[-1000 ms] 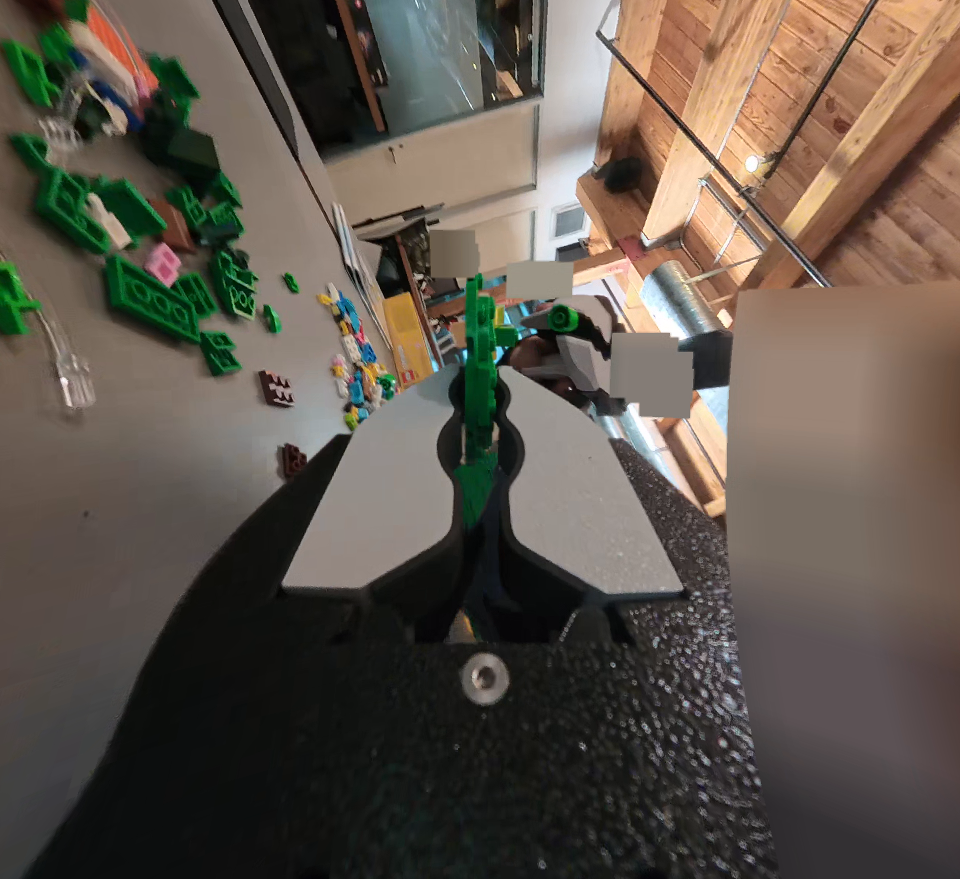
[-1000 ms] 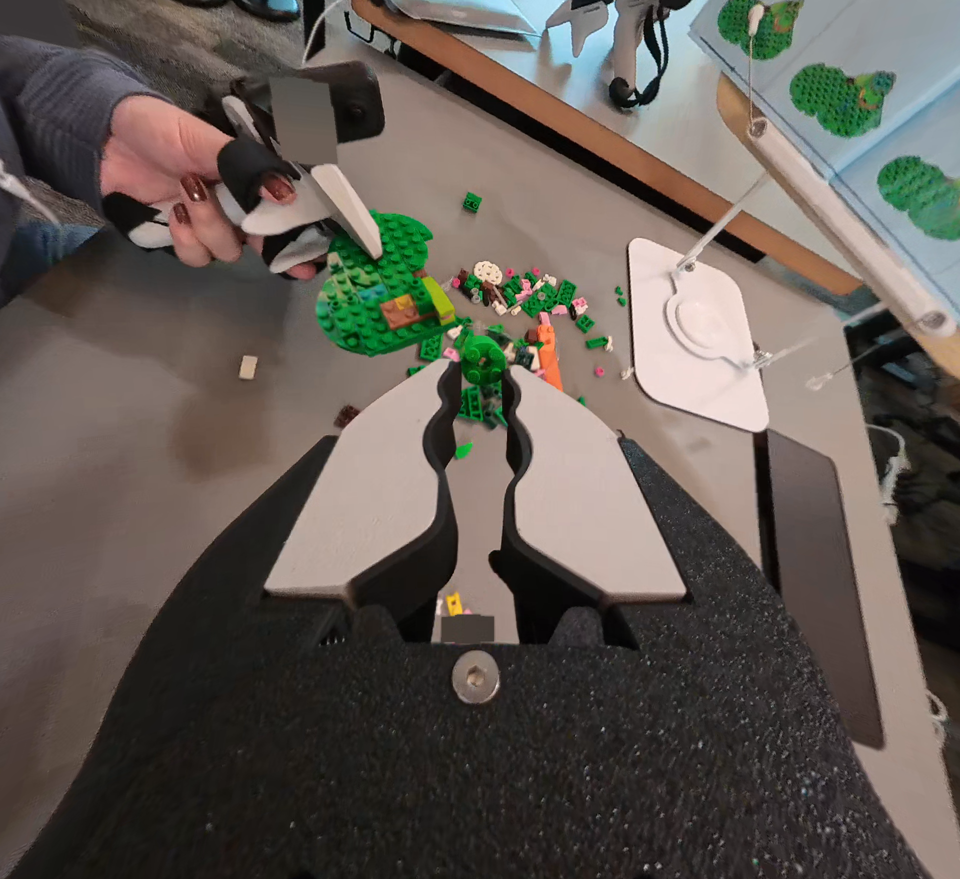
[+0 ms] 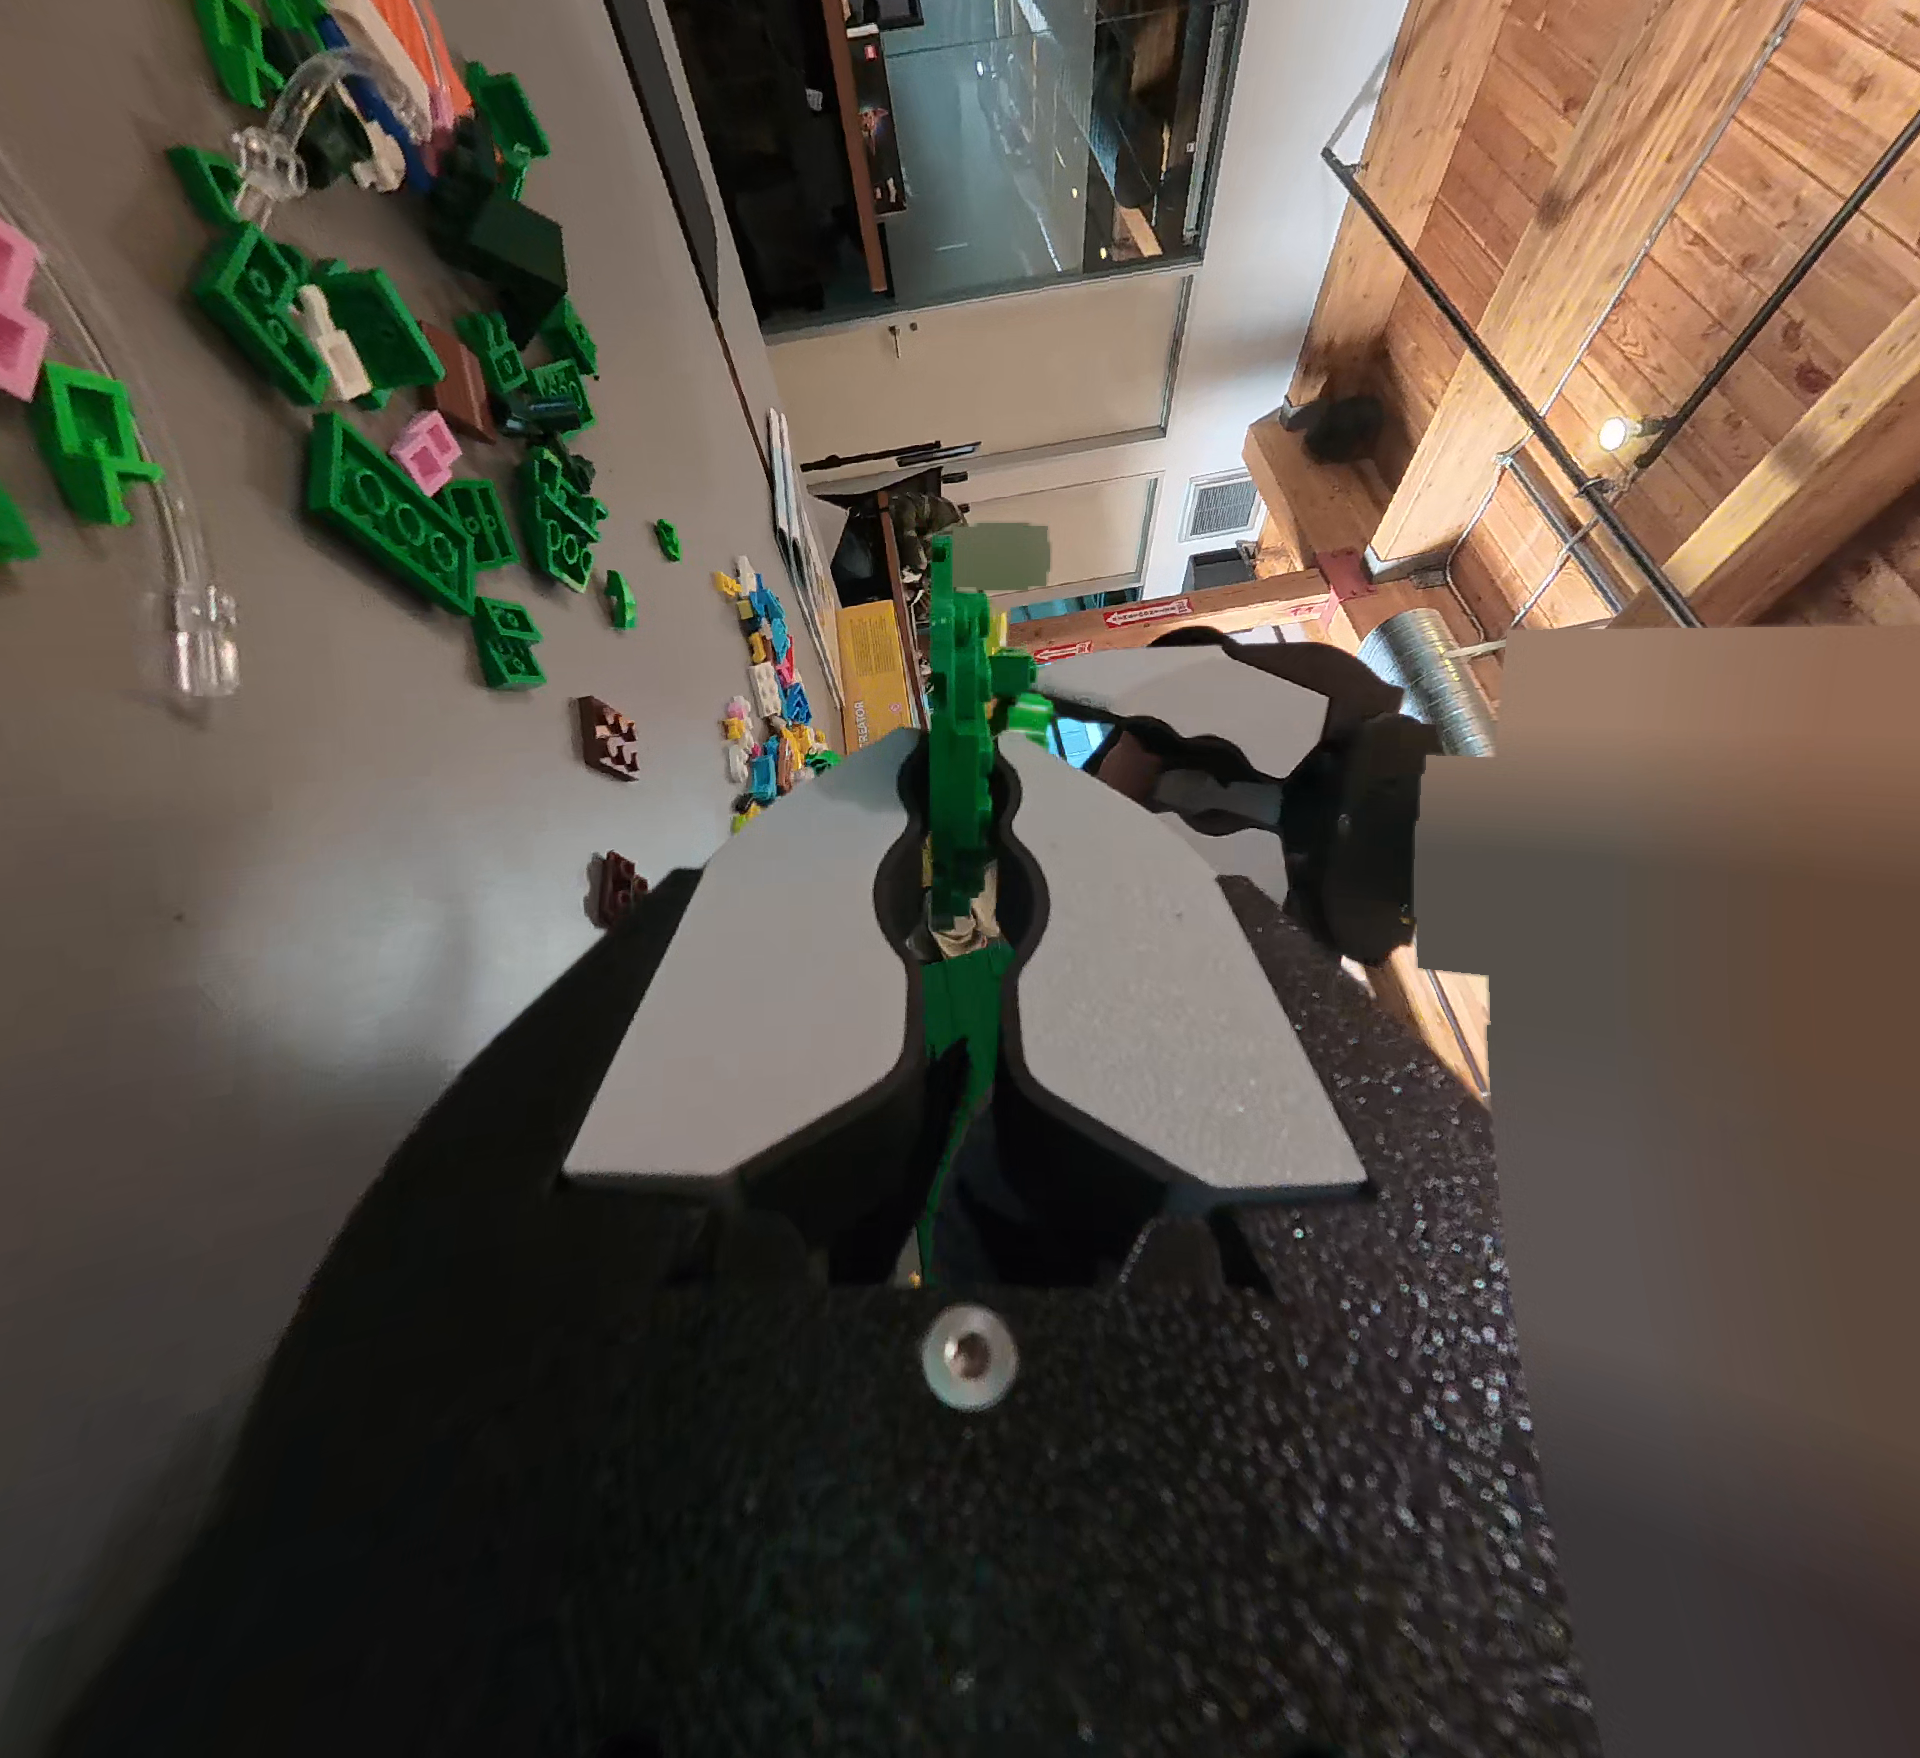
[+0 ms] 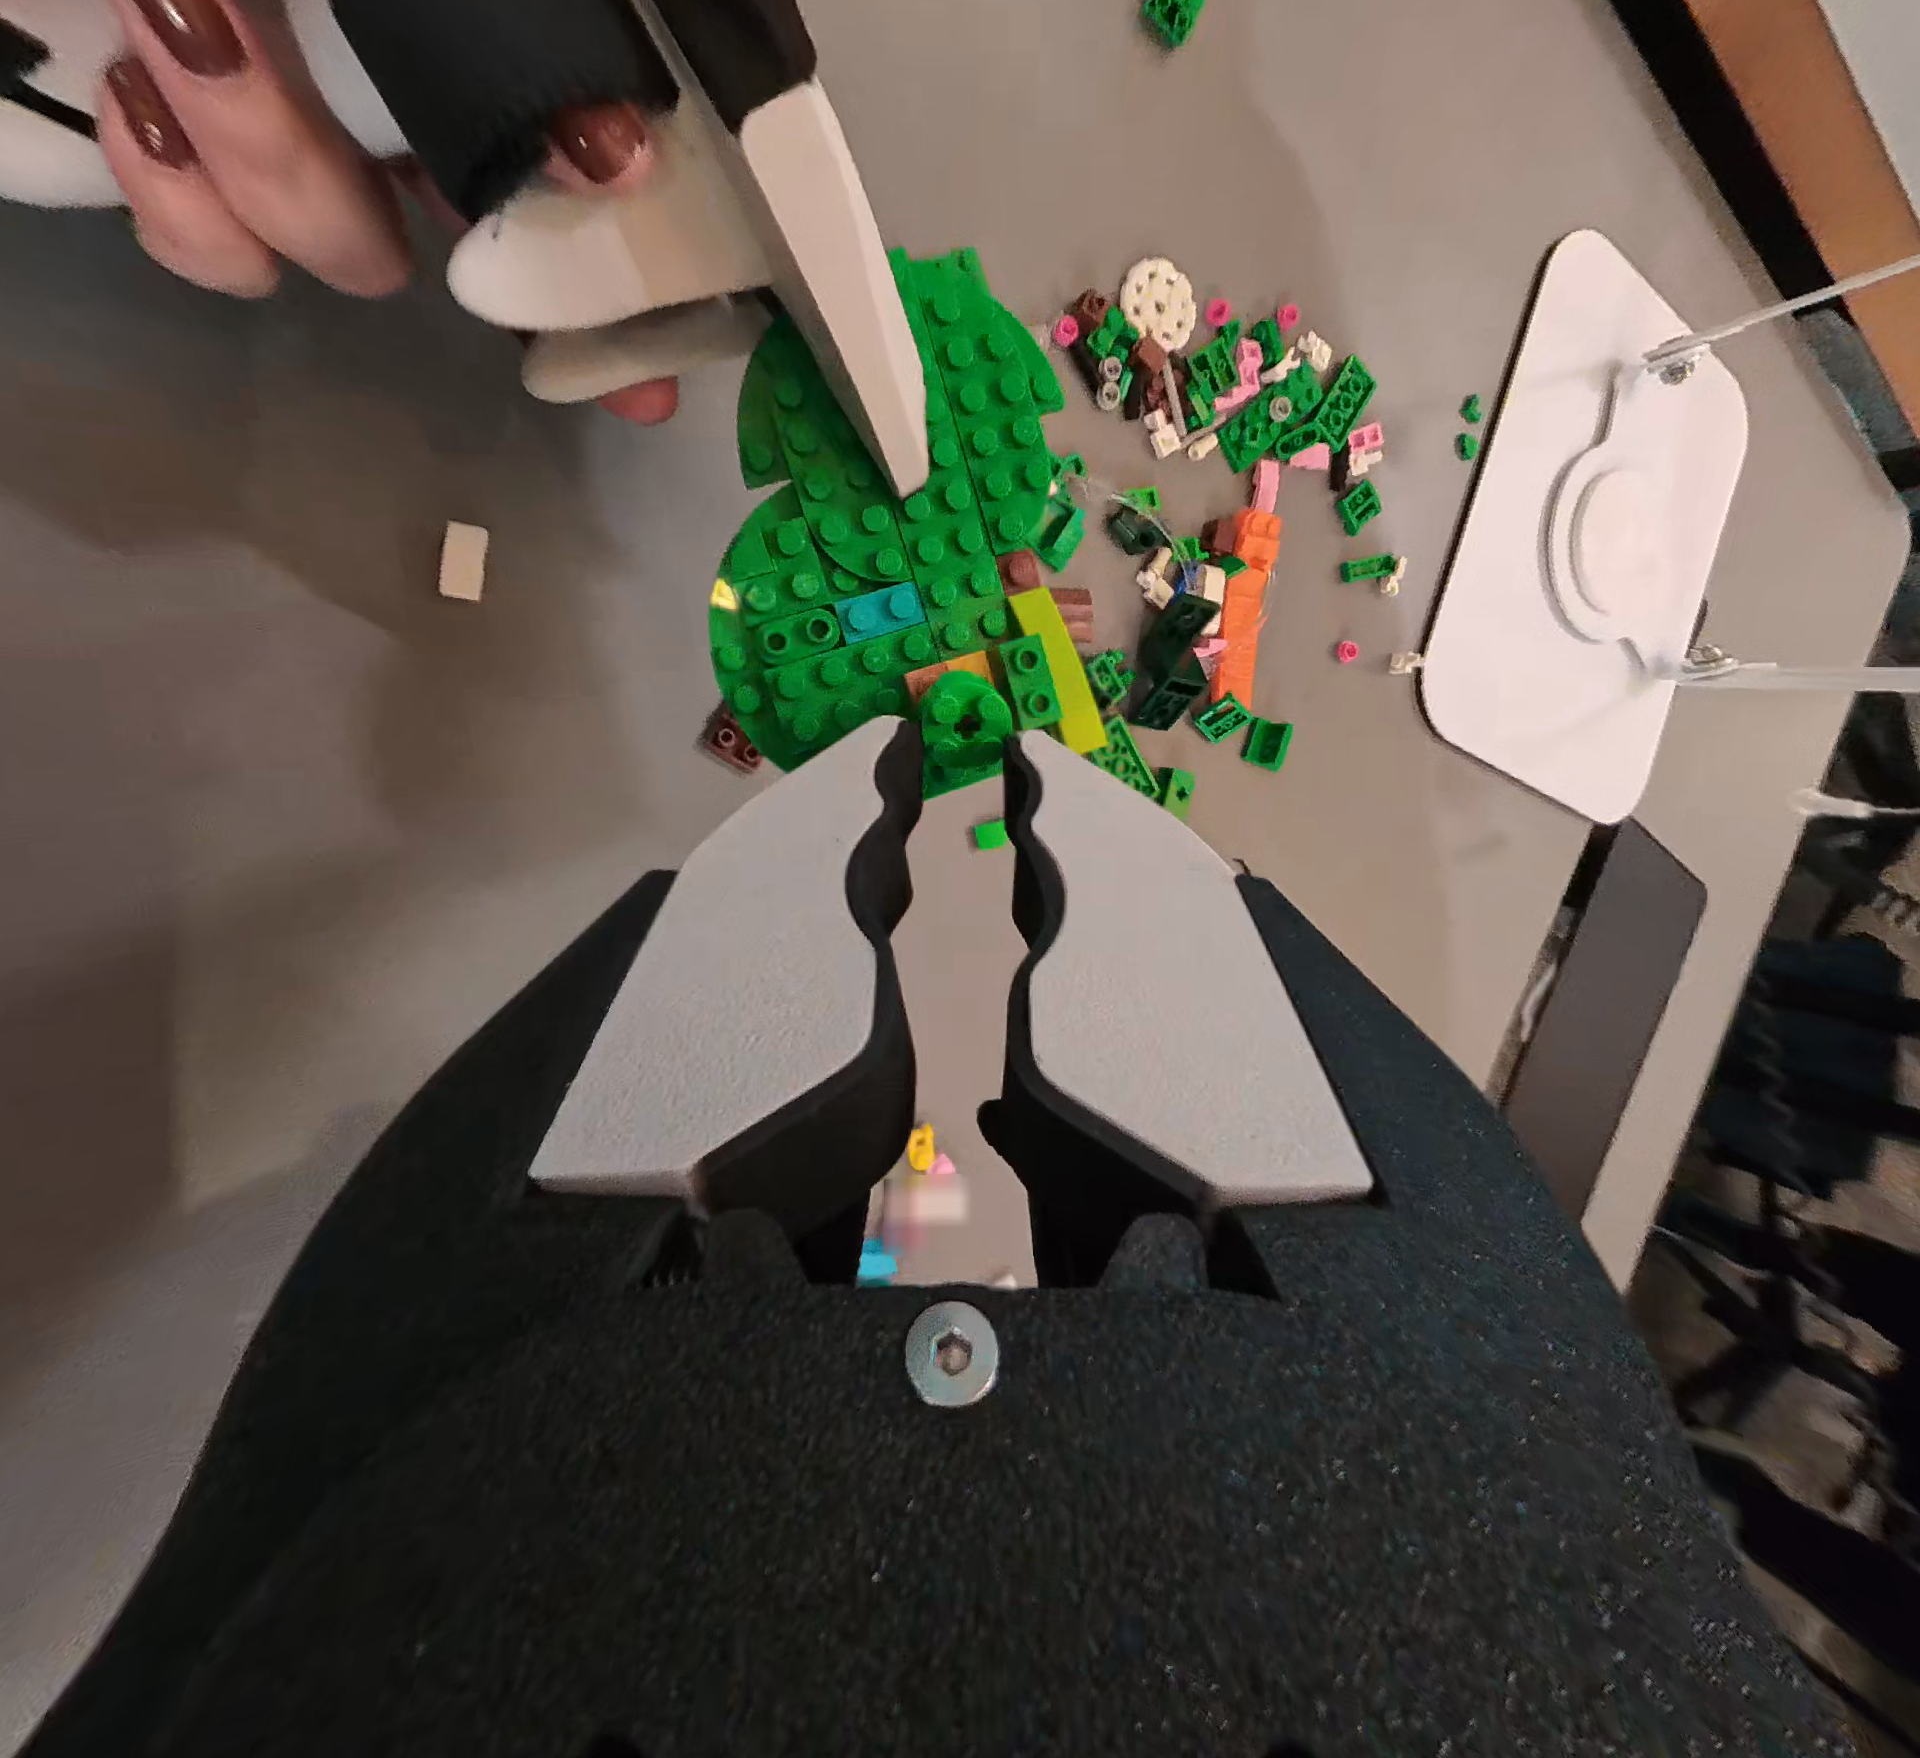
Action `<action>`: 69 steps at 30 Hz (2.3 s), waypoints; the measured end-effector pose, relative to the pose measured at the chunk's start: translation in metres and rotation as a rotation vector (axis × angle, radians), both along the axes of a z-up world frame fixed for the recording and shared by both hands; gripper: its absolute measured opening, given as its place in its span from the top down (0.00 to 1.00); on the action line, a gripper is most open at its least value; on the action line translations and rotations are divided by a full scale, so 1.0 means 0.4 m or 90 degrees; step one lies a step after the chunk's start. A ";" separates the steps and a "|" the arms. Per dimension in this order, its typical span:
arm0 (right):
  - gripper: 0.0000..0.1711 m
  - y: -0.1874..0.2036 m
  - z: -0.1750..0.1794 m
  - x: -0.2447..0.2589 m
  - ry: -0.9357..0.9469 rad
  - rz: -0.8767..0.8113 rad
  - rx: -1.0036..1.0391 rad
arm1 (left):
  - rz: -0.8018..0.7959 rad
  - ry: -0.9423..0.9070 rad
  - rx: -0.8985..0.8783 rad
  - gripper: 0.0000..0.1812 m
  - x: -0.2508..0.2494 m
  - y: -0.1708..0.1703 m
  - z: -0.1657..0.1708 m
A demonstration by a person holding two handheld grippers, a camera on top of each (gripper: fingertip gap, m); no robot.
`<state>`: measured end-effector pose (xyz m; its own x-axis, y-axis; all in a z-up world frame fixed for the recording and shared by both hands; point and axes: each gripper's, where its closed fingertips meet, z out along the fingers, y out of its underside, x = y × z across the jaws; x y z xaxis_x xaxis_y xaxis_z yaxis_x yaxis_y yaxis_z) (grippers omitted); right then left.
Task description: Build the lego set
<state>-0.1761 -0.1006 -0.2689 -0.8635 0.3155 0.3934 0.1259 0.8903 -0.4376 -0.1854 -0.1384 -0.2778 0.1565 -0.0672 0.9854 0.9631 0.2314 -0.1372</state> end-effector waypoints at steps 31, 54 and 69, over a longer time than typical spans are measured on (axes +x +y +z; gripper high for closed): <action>0.60 0.015 -0.015 0.053 0.455 0.209 0.094 | -0.064 -0.145 -0.014 0.96 0.011 0.004 -0.009; 0.85 0.001 -0.017 0.006 0.585 0.187 0.203 | -0.076 -0.176 -0.008 0.95 0.042 0.027 -0.005; 0.85 0.018 -0.006 0.000 0.642 0.050 0.348 | -0.061 -0.170 0.001 0.96 0.047 0.028 0.001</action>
<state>-0.1759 -0.0935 -0.2712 -0.0880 -0.1508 0.9846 -0.1264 0.9822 0.1391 -0.1666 -0.1270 -0.2774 -0.1151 -0.0704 0.9909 0.9827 0.1376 0.1239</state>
